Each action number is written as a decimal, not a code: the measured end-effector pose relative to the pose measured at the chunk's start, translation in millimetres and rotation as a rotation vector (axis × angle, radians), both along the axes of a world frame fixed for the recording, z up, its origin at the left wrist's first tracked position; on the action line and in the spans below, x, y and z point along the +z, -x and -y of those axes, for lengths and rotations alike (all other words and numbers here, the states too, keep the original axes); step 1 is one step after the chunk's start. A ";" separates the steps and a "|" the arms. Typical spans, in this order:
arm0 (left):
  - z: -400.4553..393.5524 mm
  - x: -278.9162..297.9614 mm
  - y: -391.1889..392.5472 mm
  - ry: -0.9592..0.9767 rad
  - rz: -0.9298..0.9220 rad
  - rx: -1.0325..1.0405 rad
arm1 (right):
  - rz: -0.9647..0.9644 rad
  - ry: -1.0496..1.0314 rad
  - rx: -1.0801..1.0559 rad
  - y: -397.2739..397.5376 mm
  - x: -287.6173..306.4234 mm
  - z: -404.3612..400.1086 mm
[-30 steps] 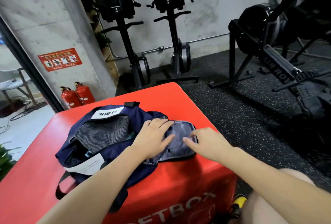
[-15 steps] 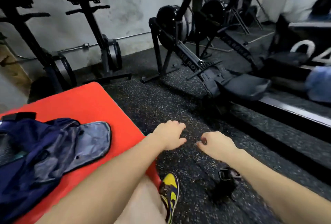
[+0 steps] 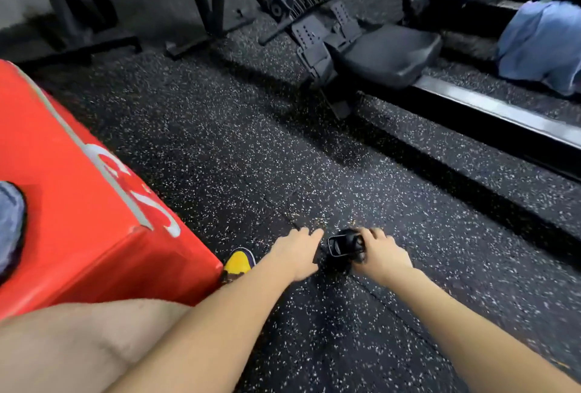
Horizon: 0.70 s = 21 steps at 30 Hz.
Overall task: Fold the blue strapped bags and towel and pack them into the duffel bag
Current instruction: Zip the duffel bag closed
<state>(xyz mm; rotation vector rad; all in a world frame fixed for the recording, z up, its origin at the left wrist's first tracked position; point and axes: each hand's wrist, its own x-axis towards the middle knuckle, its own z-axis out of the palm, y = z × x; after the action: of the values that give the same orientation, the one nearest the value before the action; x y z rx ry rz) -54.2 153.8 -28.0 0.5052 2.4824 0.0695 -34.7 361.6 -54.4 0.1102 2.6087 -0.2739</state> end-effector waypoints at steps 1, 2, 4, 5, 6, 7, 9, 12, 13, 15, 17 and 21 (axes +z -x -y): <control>0.3 -13.8 4.8 -0.003 0.021 0.003 | 0.021 -0.002 0.011 7.2 -13.1 -4.9; 2.6 -22.8 7.0 -0.001 0.031 0.008 | 0.037 -0.017 0.032 12.8 -21.8 -8.4; 7.5 -41.5 12.2 0.004 0.054 0.028 | 0.061 -0.046 0.100 25.7 -38.6 -11.6; 9.8 -47.7 13.4 0.007 0.062 0.037 | 0.064 -0.054 0.132 29.4 -44.9 -10.9; 11.7 -54.1 16.7 0.007 0.066 0.040 | 0.063 -0.055 0.165 35.1 -51.2 -9.0; 13.1 -57.6 17.6 0.010 0.070 0.038 | 0.065 -0.051 0.190 37.7 -54.8 -6.0; 14.4 -61.0 19.6 0.007 0.070 0.040 | 0.055 -0.024 0.212 42.7 -59.5 1.3; 13.5 -56.4 22.2 -0.024 0.040 0.054 | 0.045 -0.021 0.230 46.4 -55.4 11.5; 12.6 -53.5 23.1 -0.040 0.027 0.060 | 0.045 -0.022 0.231 46.6 -52.2 14.4; 12.7 -44.2 22.7 -0.083 -0.001 0.069 | 0.016 -0.010 0.221 45.4 -41.1 21.2; 15.4 -30.0 19.5 -0.125 -0.037 0.080 | -0.037 0.004 0.223 44.2 -23.0 28.8; 36.1 15.2 12.6 -0.199 -0.174 0.098 | -0.178 0.035 0.260 44.0 34.9 47.5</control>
<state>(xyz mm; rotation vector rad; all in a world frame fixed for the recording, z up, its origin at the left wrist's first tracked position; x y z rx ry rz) -66.9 117.7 -12.8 0.4891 2.6859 0.3269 -78.7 314.1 -19.5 -0.2755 2.7535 -0.2460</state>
